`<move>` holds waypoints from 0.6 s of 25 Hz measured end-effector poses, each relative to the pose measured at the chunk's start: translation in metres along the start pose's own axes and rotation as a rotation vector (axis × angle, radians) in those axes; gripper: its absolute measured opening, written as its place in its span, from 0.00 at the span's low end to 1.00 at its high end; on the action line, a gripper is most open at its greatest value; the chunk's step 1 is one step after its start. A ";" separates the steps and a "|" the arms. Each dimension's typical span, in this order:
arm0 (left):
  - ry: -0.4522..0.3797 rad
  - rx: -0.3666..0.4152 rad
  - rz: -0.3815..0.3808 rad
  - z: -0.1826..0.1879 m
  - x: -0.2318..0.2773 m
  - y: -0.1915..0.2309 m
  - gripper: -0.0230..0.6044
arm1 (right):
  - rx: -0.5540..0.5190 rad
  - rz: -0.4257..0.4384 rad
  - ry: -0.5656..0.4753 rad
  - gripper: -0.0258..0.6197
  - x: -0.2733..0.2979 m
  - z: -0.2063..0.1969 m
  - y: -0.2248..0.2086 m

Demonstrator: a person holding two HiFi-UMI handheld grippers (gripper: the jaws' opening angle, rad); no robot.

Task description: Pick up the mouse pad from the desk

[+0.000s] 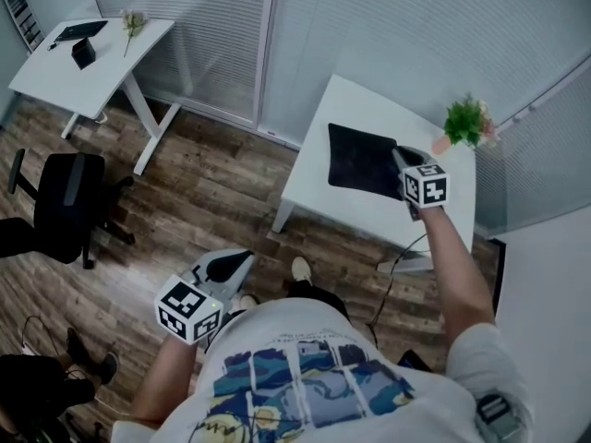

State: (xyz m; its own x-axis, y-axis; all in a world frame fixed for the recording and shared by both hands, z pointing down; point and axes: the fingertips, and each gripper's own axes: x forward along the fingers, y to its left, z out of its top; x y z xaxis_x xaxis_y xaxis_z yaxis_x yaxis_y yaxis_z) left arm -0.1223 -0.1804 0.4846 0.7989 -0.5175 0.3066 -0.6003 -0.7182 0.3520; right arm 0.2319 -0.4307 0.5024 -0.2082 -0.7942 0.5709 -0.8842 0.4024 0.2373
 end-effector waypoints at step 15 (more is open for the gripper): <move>-0.011 -0.006 -0.062 -0.025 -0.032 -0.017 0.04 | -0.010 -0.036 -0.057 0.08 -0.066 0.056 0.009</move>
State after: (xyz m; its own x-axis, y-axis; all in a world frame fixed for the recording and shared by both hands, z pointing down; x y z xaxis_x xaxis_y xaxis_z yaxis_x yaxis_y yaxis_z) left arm -0.1386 -0.1394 0.4906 0.8347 -0.4777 0.2742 -0.5502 -0.7460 0.3752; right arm 0.2145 -0.4009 0.4226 -0.2003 -0.8327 0.5162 -0.8872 0.3777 0.2649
